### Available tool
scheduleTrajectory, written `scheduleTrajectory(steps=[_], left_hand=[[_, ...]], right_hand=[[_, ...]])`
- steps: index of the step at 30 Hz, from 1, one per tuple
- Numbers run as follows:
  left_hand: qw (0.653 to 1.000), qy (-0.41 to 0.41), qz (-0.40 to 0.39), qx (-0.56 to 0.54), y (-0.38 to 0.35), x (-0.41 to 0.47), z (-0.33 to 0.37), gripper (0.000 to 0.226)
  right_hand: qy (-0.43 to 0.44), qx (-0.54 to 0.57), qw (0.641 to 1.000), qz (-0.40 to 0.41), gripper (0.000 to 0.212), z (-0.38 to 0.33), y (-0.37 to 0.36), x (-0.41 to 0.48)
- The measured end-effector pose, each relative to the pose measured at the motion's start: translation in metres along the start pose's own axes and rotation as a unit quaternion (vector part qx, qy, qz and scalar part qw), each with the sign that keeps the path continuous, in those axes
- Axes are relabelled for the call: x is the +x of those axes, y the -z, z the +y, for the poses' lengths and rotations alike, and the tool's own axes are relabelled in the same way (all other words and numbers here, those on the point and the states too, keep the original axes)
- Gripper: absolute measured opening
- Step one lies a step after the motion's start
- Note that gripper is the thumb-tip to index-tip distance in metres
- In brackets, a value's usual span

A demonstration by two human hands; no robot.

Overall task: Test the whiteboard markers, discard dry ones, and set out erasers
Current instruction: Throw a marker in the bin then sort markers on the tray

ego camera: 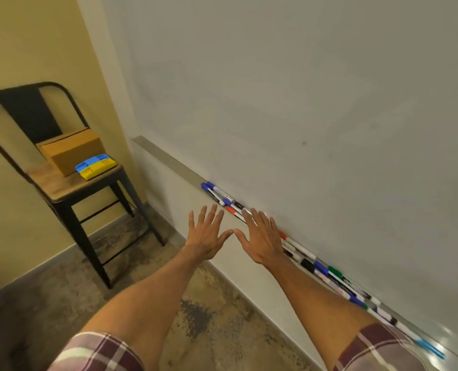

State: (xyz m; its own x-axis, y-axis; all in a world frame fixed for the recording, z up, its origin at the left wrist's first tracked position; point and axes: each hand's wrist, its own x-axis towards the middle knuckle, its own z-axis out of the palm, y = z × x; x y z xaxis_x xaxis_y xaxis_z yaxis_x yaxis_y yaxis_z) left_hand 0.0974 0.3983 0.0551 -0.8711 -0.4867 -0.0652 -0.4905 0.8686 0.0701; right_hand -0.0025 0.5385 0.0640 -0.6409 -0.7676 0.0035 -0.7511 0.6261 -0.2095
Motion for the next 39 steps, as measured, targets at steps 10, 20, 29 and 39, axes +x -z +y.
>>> scheduleTrajectory(steps=[10, 20, 29, 39], left_hand=[[0.999, 0.039, -0.007, -0.001, 0.005, 0.047, -0.079, 0.085], [0.999, -0.006, -0.041, 0.015, -0.002, 0.105, -0.166, 0.084], [0.991, -0.102, -0.066, 0.060, 0.004, 0.161, -0.220, 0.089], [0.981, -0.159, -0.101, 0.036, -0.010, 0.212, -0.209, 0.074]], right_hand=[[0.049, 0.004, 0.999, 0.004, 0.066, -0.050, -0.016, 0.088], [-0.021, 0.026, 0.999, -0.006, 0.064, -0.101, -0.043, 0.157], [-0.109, 0.015, 0.994, -0.001, 0.063, -0.118, -0.058, 0.198], [-0.163, 0.028, 0.986, 0.001, 0.044, -0.122, -0.083, 0.224]])
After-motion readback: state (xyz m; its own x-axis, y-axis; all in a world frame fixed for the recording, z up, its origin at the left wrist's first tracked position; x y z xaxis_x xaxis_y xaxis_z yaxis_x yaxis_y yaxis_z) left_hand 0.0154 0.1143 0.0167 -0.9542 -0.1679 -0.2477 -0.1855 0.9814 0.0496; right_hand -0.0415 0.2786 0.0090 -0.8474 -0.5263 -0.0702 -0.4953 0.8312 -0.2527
